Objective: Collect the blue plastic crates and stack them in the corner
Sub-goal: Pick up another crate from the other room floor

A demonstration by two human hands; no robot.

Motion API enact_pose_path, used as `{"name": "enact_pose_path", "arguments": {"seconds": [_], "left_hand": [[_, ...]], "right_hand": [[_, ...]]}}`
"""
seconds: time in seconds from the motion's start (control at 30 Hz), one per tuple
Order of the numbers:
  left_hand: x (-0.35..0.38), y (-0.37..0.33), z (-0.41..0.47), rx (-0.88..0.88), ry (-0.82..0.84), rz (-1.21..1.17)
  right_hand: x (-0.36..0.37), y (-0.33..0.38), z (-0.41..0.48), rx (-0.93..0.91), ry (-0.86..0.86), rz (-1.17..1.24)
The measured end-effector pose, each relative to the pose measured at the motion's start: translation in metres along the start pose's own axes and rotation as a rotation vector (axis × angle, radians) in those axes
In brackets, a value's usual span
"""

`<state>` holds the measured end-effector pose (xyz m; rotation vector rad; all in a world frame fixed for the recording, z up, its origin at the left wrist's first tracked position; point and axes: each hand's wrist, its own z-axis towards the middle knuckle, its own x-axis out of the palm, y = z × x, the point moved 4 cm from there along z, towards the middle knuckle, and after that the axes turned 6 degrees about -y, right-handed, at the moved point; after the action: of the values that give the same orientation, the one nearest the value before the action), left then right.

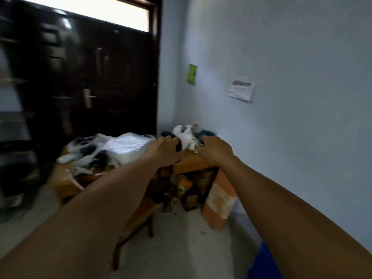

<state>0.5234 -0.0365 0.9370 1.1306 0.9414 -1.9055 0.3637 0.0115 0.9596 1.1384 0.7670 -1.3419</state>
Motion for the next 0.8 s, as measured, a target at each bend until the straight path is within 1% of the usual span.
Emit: {"name": "enact_pose_path", "arguments": {"seconds": [0.1,0.17,0.27,0.43,0.6,0.8], "left_hand": [[-0.036,0.096,-0.036,-0.144,-0.053,0.055],[-0.057,0.161,-0.069,-0.249,-0.052,0.106],[-0.093,0.253,-0.125,-0.4,-0.066,0.168],[-0.144,0.38,-0.213,-0.629,-0.087,0.228],[-0.154,0.456,-0.273,-0.748,-0.086,0.237],[-0.121,0.511,-0.302,-0.865,-0.058,0.206]], "right_hand": [[0.021,0.112,0.014,-0.153,0.016,0.053],[0.036,0.185,0.016,-0.262,0.009,0.094],[0.06,0.286,0.01,-0.376,0.047,0.14],[0.094,0.424,-0.013,-0.527,0.067,0.244],[0.134,0.507,-0.033,-0.636,0.117,0.252],[0.204,0.55,-0.018,-0.705,0.222,0.265]]}}
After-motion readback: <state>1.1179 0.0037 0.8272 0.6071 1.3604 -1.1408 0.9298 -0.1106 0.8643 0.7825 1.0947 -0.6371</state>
